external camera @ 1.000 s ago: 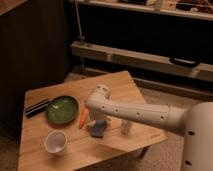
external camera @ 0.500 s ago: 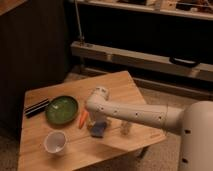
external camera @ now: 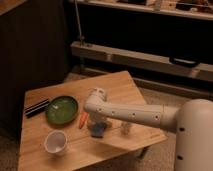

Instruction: Place the white sponge in the ceramic cup

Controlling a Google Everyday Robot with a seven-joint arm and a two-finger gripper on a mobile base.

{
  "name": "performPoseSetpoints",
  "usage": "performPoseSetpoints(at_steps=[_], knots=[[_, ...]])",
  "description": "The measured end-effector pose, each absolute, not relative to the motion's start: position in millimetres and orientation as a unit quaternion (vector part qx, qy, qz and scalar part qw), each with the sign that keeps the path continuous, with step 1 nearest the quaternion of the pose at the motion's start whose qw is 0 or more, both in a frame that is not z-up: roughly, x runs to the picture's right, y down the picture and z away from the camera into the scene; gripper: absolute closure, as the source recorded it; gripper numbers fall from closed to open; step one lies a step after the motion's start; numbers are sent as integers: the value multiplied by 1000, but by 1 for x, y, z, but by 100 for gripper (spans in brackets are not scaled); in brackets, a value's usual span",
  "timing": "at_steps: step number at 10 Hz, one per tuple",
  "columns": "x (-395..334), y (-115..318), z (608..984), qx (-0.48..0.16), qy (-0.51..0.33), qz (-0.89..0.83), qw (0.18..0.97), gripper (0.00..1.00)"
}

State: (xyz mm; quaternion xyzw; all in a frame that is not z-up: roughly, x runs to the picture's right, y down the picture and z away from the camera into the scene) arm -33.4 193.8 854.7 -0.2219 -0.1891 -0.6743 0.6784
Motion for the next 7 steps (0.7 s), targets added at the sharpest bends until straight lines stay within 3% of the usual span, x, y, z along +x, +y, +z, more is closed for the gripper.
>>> performPoseSetpoints(at_steps=[2,4,7], knots=[[-32,193,856,-235,-187,-654,694,23],[-29,190,856,-240,-188,-644,702,40],[-32,191,857,-240,-194,-646,698,42]])
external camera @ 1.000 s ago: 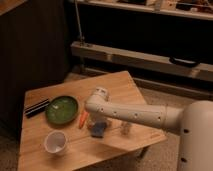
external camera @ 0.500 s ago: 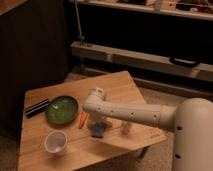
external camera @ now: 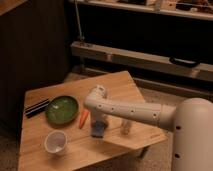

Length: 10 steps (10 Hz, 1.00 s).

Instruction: Place the white sponge in the ceramic cup

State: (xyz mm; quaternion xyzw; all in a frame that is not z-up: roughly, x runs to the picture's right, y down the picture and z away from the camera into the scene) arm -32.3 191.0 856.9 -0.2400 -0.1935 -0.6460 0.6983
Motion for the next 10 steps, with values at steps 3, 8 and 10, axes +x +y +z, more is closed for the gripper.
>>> performPoseSetpoints(at_steps=[3,8,10], knots=[[-32,192,856,-241,-195,-647,697,42],[-57,177,844,-206,-217,-656,693,47],[-54,176,842,-196,-223,-654,696,68]])
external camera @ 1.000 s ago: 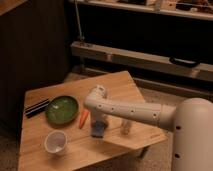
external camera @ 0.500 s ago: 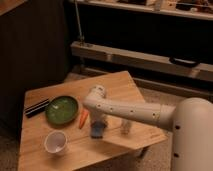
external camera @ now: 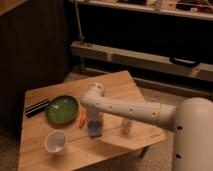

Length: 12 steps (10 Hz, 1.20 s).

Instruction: Place the white sponge in the ceramic cup

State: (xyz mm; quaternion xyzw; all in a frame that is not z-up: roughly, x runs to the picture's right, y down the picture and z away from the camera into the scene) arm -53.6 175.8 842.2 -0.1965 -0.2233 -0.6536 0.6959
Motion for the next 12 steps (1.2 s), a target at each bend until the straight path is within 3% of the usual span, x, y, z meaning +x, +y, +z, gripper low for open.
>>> performPoseSetpoints(at_steps=[2,3,8,9,12], knots=[[-54,176,841,-193,-229,-656,692,78],[-54,177,841,-194,-231,-658,690,78],[-49,181,842,-205,-231,-666,679,28],[-48,182,843,-205,-231,-666,679,22],[-45,181,842,-212,-227,-671,674,20]])
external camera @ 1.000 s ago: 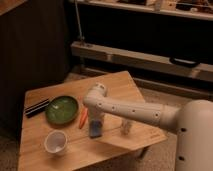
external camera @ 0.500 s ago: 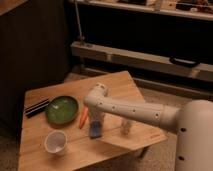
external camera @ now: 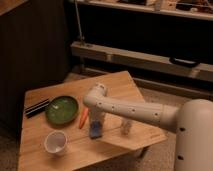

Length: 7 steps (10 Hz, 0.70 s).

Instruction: Place the white sponge in the ceramic cup

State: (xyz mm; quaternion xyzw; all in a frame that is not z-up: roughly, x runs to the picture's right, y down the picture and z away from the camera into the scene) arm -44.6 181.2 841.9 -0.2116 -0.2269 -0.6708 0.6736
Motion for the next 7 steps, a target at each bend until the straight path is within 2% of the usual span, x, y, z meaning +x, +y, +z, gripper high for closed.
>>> performPoseSetpoints(at_steps=[4,7], knots=[[-46,179,838,-205,-227,-676,671,20],[-55,176,833,-161,-242,-696,657,20]])
